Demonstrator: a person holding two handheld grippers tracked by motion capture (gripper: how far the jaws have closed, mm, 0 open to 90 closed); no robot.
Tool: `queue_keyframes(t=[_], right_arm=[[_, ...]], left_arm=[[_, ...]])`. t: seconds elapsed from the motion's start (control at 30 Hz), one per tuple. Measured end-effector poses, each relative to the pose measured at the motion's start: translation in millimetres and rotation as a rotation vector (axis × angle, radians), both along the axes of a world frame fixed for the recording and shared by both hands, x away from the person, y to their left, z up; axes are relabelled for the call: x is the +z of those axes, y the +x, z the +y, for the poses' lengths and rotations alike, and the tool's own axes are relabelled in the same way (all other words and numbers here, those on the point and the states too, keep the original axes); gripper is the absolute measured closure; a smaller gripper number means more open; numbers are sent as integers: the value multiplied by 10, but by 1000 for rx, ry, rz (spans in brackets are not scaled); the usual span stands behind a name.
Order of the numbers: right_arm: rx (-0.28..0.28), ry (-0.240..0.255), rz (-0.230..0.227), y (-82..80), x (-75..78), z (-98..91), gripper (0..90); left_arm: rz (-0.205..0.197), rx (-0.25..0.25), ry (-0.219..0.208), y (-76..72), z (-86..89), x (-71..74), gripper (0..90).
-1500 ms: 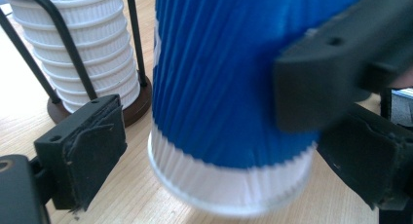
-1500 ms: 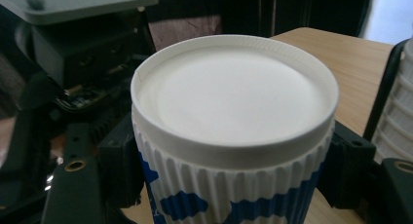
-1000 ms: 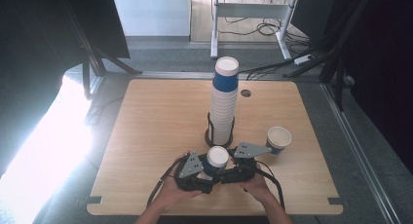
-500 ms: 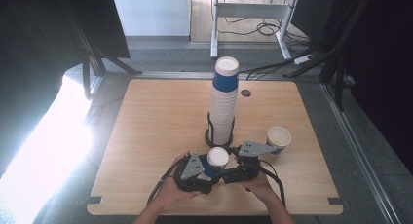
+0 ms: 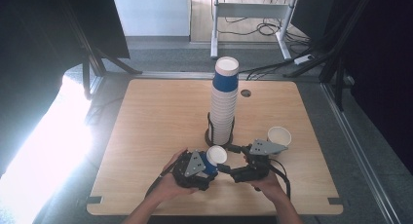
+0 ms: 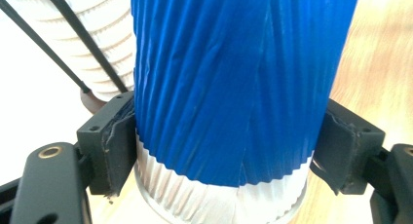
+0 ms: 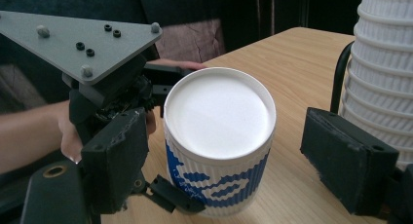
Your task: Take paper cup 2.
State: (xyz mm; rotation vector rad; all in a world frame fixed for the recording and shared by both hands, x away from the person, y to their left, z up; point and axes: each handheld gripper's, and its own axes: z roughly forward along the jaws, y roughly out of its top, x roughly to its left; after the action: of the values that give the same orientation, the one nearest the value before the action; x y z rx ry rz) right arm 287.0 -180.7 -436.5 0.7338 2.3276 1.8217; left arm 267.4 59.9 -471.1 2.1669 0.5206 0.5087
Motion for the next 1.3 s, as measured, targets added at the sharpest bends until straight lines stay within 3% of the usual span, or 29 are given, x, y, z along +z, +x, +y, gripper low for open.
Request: queue_keyframes(t=[0.37, 0.53, 0.7, 0.9, 1.1, 1.3], right_arm=[[22, -46, 34, 7, -54, 23, 148], [27, -73, 55, 26, -93, 47, 136], [26, -96, 76, 54, -142, 72, 136], [43, -121, 108, 87, -211, 128, 146], [39, -138, 124, 105, -258, 162, 246], [45, -123, 125, 118, -257, 142, 258]], left_arm=[[-50, -19, 136, -3, -47, 27, 198], [-105, -24, 240, -15, -104, 30, 197], [-122, -34, 270, -37, -137, 45, 197], [-175, -44, 347, -80, -232, 17, 196], [-162, -52, 343, -83, -274, 15, 191], [-144, -46, 307, -65, -259, 24, 167]])
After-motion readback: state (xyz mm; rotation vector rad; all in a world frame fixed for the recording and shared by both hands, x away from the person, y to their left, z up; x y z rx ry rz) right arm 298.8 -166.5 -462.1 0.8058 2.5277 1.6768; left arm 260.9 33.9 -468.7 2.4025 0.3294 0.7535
